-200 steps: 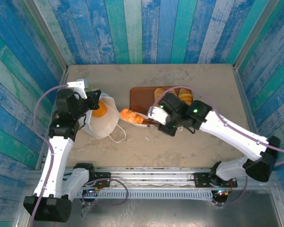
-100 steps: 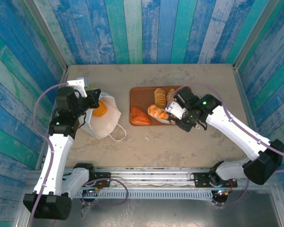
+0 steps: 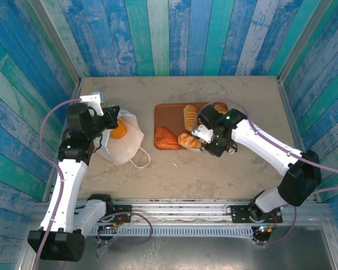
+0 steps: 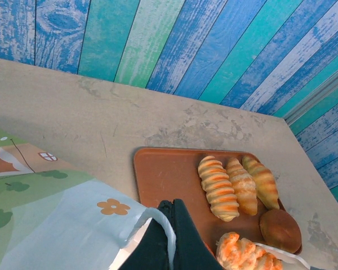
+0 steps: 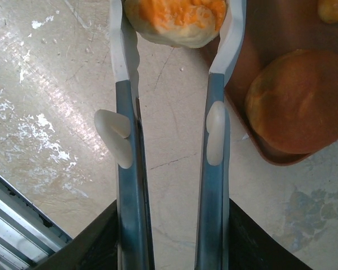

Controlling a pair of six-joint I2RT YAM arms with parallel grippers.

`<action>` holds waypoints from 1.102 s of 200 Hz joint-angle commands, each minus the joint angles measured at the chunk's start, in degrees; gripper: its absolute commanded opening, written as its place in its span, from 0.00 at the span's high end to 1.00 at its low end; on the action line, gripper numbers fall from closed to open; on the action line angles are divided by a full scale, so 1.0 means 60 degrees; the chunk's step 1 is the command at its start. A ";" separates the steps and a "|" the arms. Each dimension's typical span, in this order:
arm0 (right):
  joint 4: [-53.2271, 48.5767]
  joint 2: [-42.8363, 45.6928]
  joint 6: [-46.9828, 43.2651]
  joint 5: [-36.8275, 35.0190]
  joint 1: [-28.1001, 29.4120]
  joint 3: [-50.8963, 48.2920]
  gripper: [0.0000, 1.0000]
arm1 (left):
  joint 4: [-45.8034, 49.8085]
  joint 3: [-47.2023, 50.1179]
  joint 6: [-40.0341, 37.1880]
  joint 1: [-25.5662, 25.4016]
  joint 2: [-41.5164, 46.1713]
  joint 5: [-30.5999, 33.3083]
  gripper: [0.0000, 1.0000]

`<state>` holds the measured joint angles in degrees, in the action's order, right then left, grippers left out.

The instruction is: Take the fake bread out of the paper bag

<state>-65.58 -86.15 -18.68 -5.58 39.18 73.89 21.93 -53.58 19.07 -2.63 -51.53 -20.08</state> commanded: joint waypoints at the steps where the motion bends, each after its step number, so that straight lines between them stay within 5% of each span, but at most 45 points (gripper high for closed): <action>1: -0.0152 -0.0061 0.0011 -0.0216 -0.0028 0.0392 0.55 | -0.0140 -0.0167 -0.0203 -0.0015 0.0150 0.0044 1.00; 62: -0.0371 0.0210 0.0375 -0.0912 -0.0026 0.0269 0.48 | -0.0140 -0.0167 -0.0260 -0.0015 0.0075 -0.0038 1.00; 220: -0.0319 0.0462 0.0745 -0.2610 -0.0088 -0.0015 0.50 | -0.0038 -0.0093 -0.0339 -0.0015 0.0193 -0.0002 1.00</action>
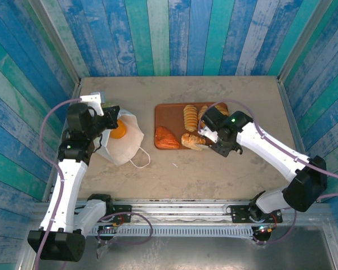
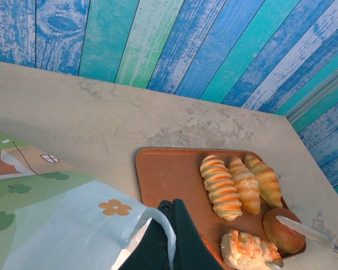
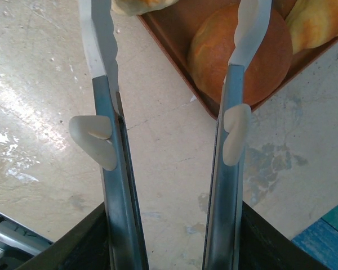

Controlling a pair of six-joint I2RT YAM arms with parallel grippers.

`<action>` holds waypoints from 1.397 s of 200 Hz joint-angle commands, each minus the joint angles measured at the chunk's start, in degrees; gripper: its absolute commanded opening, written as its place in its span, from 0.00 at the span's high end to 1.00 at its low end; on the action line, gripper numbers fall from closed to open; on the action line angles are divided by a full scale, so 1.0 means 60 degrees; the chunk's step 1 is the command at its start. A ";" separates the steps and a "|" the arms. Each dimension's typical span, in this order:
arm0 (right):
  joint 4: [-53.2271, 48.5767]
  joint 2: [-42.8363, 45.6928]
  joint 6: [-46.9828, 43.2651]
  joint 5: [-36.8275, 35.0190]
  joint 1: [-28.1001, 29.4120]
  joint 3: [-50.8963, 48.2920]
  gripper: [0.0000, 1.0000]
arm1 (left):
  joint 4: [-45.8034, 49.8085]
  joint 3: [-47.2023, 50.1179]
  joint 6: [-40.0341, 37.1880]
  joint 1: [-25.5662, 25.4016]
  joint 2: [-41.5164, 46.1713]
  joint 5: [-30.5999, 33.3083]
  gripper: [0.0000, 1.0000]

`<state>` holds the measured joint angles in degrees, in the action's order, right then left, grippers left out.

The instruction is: Take the fake bread out of the paper bag

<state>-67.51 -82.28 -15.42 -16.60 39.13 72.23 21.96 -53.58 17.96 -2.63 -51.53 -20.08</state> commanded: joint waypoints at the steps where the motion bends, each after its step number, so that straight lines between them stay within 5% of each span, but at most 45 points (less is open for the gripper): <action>1: 0.0001 -0.0185 0.0207 -0.0783 -0.0086 0.0272 0.50 | -0.0041 -0.0086 -0.0159 -0.0015 0.0201 -0.0005 1.00; 33: -0.0152 -0.0327 0.0414 -0.0807 -0.0079 0.0710 0.53 | -0.0056 -0.0049 -0.0172 -0.0020 0.0238 0.0019 1.00; 68: -0.0407 0.0008 0.0203 0.0601 -0.0077 0.1150 0.53 | -0.0056 -0.0034 -0.0167 -0.0015 0.0237 0.0008 1.00; 107: -0.0284 -0.0053 0.0519 0.0222 -0.0113 0.1034 0.55 | -0.0074 -0.0049 -0.0158 -0.0015 0.0191 0.0006 1.00; 132: -0.0313 -0.0213 0.0381 0.1516 -0.0159 0.1168 0.54 | -0.0042 -0.0094 -0.0172 -0.0022 0.0189 -0.0037 1.00; 279: 0.0323 -0.1490 0.0507 0.0394 0.0759 0.1328 0.55 | -0.0173 -0.0042 -0.0012 -0.0010 0.0190 -0.0123 1.00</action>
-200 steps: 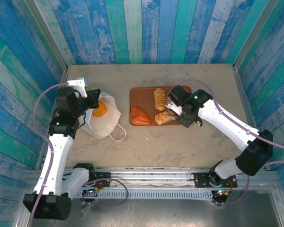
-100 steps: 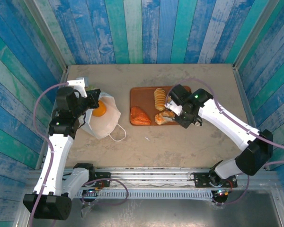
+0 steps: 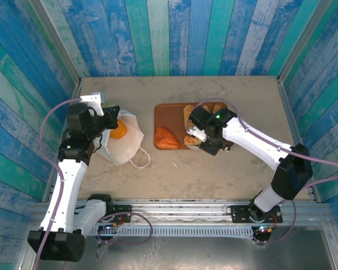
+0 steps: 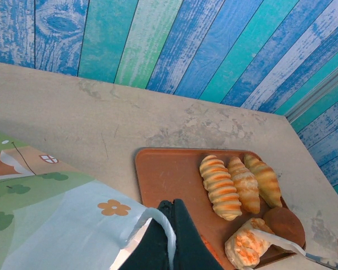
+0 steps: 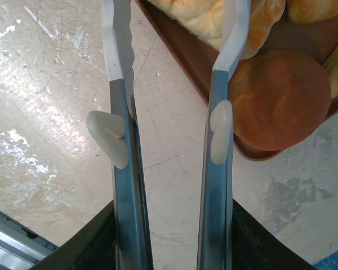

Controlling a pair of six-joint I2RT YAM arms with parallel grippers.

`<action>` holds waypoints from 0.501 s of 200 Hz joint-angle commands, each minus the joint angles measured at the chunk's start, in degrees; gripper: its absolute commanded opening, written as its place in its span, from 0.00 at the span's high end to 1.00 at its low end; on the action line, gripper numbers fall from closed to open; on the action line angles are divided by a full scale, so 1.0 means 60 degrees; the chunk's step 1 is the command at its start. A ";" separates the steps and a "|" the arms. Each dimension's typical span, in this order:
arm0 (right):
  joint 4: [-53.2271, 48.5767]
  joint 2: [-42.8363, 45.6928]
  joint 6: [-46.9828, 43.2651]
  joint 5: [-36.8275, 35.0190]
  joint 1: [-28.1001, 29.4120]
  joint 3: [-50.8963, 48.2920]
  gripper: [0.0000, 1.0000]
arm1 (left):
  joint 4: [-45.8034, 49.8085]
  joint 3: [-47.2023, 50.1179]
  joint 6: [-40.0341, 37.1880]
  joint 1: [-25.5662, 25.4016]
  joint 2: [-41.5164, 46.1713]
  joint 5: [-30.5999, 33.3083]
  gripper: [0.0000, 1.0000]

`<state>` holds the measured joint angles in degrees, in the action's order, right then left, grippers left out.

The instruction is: Take the fake bread out of the paper bag

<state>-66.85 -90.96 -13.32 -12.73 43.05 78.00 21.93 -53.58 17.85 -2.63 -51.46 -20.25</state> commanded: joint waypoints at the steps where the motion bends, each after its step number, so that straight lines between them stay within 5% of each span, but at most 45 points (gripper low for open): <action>1: 0.0221 -0.0045 0.0164 -0.0243 0.0106 0.0370 0.55 | -0.0169 -0.0046 0.0003 -0.0013 0.0174 -0.0095 1.00; 100: -0.0093 0.0093 0.1150 0.0602 -0.0073 0.1223 0.55 | -0.0155 -0.0005 -0.0012 -0.0015 0.0169 -0.0100 1.00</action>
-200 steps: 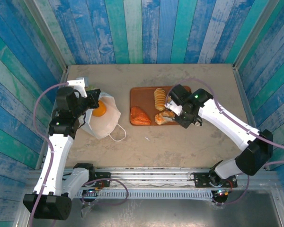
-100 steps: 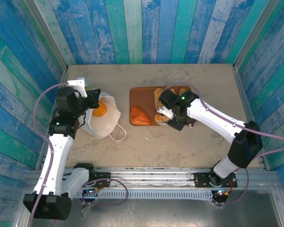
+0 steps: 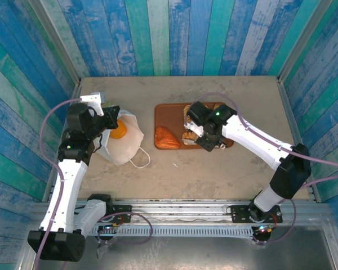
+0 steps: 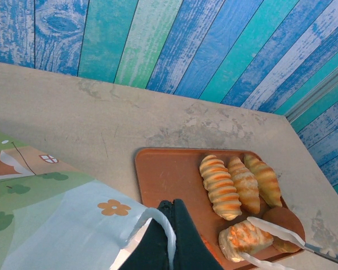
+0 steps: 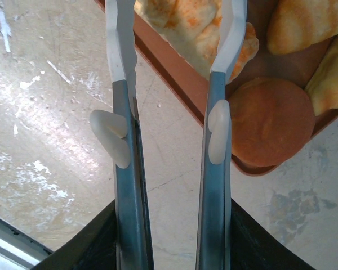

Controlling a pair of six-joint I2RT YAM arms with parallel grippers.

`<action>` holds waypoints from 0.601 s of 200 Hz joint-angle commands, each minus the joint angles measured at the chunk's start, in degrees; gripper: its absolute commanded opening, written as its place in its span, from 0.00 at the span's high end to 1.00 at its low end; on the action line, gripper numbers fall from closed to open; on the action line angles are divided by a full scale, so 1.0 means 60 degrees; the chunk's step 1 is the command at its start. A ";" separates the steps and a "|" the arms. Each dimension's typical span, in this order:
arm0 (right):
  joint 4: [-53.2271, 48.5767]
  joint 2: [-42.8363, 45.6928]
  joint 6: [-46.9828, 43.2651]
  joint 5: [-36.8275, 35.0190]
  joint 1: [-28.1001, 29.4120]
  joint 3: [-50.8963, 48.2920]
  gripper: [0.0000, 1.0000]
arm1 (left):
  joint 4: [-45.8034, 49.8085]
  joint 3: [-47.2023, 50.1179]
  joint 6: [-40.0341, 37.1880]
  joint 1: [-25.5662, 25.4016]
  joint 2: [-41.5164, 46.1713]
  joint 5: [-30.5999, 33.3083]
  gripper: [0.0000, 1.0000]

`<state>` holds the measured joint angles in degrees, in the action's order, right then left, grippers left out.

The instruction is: Take the fake bread out of the paper bag

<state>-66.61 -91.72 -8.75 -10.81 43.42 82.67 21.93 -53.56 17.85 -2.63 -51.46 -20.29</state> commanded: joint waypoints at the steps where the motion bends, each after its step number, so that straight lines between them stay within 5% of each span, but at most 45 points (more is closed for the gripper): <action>1: -0.0119 0.0254 0.0404 0.0280 -0.0170 0.0451 0.56 | -0.0155 -0.0009 -0.0021 -0.0015 0.0169 -0.0091 1.00; 67: 0.0349 0.0634 0.1041 0.1413 -0.2512 0.0058 0.56 | -0.0286 -0.0053 0.0051 -0.0015 0.0107 -0.0219 1.00; 120: -0.0067 0.0068 0.0835 0.0794 -0.2644 -0.0310 0.56 | -0.0279 -0.0058 0.0077 -0.0015 0.0124 -0.0191 1.00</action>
<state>-65.12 -90.11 -3.66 -5.21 27.35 82.28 21.87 -53.56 18.09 -2.63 -51.46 -20.69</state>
